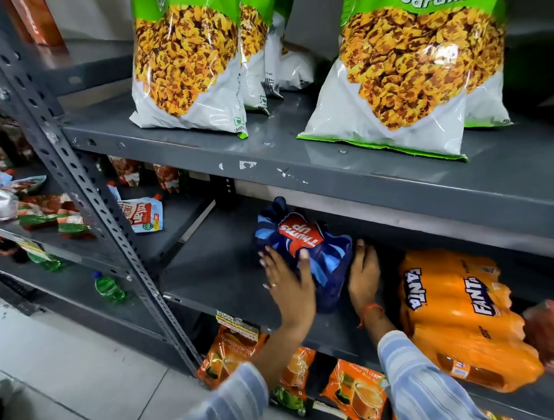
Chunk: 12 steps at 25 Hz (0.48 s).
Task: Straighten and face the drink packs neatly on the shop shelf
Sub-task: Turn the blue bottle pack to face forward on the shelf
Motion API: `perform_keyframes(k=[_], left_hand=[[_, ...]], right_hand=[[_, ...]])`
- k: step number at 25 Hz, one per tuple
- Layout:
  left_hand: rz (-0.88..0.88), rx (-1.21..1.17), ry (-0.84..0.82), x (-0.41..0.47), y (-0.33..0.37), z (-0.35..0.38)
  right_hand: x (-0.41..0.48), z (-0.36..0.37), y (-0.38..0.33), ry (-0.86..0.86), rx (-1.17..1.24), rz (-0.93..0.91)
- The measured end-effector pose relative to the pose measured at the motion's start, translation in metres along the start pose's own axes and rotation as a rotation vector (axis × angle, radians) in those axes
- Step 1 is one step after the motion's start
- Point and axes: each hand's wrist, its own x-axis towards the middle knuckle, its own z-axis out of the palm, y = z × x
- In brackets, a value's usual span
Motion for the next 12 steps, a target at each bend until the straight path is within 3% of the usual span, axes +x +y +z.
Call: perform_keyframes(k=[2,9,12], left_hand=[[0.045,-0.116,-0.122,-0.029,0.002,0.015],[0.081,-0.063,-0.068,0.004,-0.015,-0.002],[0.193,-0.080,-0.157,0.034,-0.037,-0.040]], right_hand=[[-0.006,0.003,0.000,-0.091,0.059,0.068],[-0.023,0.004,0.022,-0.069,-0.086,-0.095],[-0.043,0.016,0.027,-0.082,-0.088,-0.134]])
